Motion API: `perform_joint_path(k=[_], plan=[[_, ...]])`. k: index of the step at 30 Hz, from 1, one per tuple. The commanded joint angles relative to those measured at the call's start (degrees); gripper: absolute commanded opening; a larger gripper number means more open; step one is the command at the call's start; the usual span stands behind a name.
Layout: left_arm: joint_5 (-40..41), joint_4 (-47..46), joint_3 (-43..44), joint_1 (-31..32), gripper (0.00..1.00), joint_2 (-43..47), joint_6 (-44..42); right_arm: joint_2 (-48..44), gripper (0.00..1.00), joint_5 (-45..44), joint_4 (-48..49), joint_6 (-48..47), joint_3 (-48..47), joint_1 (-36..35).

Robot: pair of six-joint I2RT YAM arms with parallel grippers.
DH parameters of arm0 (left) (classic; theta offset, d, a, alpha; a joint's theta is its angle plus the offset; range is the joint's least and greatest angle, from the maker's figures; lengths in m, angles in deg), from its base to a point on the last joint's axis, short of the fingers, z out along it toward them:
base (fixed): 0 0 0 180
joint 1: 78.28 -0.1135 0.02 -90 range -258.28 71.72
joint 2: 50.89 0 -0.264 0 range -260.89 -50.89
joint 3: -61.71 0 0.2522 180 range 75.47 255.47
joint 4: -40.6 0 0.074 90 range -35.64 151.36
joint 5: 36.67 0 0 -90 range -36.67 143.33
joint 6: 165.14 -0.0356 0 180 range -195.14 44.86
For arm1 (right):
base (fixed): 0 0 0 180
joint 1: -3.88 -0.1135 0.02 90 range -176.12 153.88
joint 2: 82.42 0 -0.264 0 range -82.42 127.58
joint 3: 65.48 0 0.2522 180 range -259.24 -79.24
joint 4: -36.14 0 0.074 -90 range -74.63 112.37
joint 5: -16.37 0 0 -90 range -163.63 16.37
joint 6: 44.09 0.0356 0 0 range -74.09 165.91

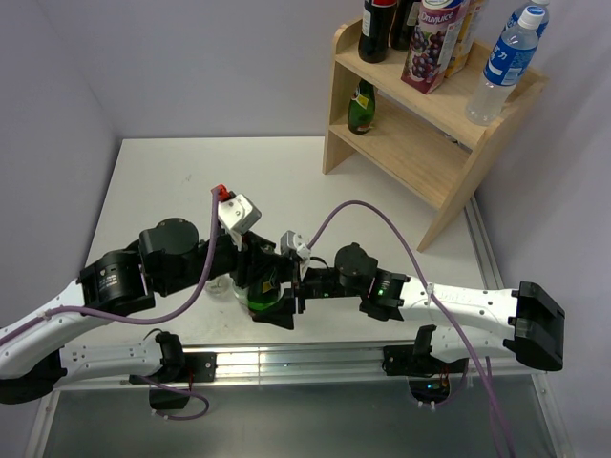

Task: Place and organize the beverage onto the shelf
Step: Place the drink on the shelf.

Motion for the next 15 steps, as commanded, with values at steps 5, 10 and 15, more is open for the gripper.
perform_joint_path(k=[5, 10, 15], plan=[[0.7, -8.0, 2.3, -0.2, 0.00, 0.8, 1.1, -1.9, 0.91, 0.8, 10.1, 1.2, -3.9, -0.8], [-0.3, -8.7, 2.3, -0.2, 0.00, 1.0, 1.2, -2.0, 0.81, 1.4, 9.0, 1.1, -4.9, -0.8], [-1.0, -10.2, 1.2, -0.2, 0.00, 2.2, 1.7, -3.5, 0.91, -2.1, 9.6, 2.0, -4.2, -0.8]])
